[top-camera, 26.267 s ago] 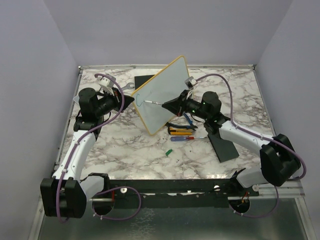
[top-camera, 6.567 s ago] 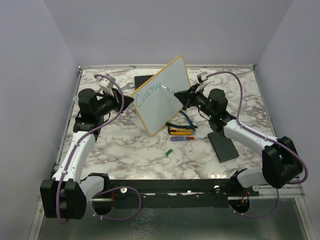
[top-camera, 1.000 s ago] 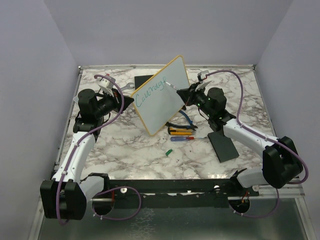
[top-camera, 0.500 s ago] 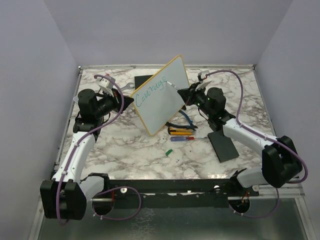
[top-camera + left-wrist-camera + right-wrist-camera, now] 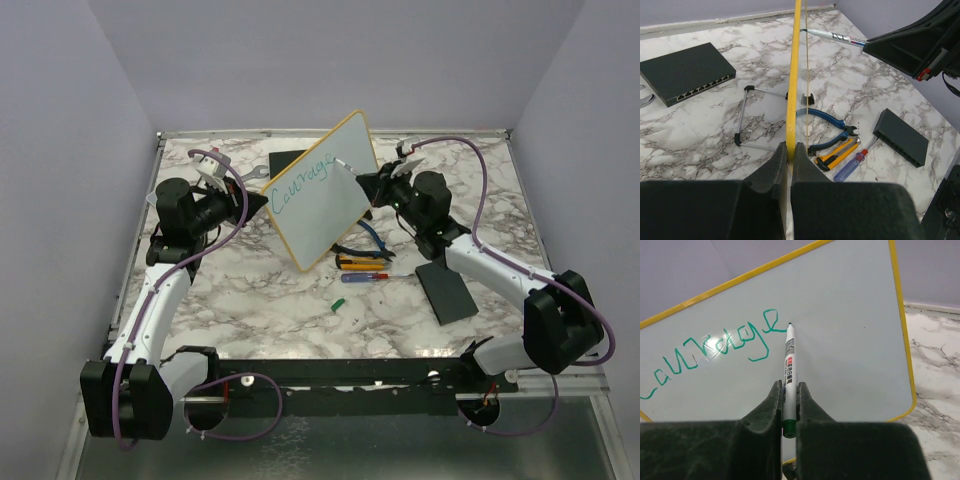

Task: Write a sentence on the whiteboard

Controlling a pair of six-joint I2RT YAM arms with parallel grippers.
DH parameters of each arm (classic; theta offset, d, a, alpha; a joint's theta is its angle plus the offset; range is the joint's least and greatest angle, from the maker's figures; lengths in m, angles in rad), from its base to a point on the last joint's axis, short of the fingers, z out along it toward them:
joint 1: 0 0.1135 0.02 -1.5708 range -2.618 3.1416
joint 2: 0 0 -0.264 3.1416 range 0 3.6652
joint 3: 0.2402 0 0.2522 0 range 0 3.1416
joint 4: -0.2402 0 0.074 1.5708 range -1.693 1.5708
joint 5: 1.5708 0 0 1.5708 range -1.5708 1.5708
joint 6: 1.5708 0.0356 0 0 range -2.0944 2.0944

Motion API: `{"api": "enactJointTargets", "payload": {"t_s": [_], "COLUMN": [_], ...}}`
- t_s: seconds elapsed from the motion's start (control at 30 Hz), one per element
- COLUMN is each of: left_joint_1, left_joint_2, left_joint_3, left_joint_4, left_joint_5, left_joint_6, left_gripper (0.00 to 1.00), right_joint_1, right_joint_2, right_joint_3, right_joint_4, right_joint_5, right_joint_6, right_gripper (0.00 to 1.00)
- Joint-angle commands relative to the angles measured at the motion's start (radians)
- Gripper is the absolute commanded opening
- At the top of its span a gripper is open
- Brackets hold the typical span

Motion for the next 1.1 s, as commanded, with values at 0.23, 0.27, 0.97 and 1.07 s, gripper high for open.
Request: {"api": "enactJointTargets", "payload": {"t_s": [0.23,0.27,0.97,1.07], "left_joint_1": [0.0,0.0,0.0,0.0], "left_joint_2": [-0.025,-0.027,-0.035,-0.034], "left_joint_3": [-0.012,-0.012,-0.016,-0.016], "left_joint_4": [0.027,0.028,0.028,0.027], "left_joint_5": [0.009,0.003,-0.019,-0.019], "left_joint_6": [0.021,0.019,0.019,0.019], "left_gripper": [0.0,0.0,0.0,0.0], "right_joint_1": [-0.001,-0.002,-0.114,-0.143], "right_joint_2": [0.012,0.001,-0.097,-0.088], "right_joint_3": [0.023,0.018,0.0,0.0], "right_joint_4": [-0.012,-0.014,-0.067,-0.048], "right_joint_5": [0.026,0.024,-0.079,-0.153], "right_joint_6": [-0.017,-0.018,-0.023,-0.012], "right_gripper": [0.01,0.01,0.01,0.01]}}
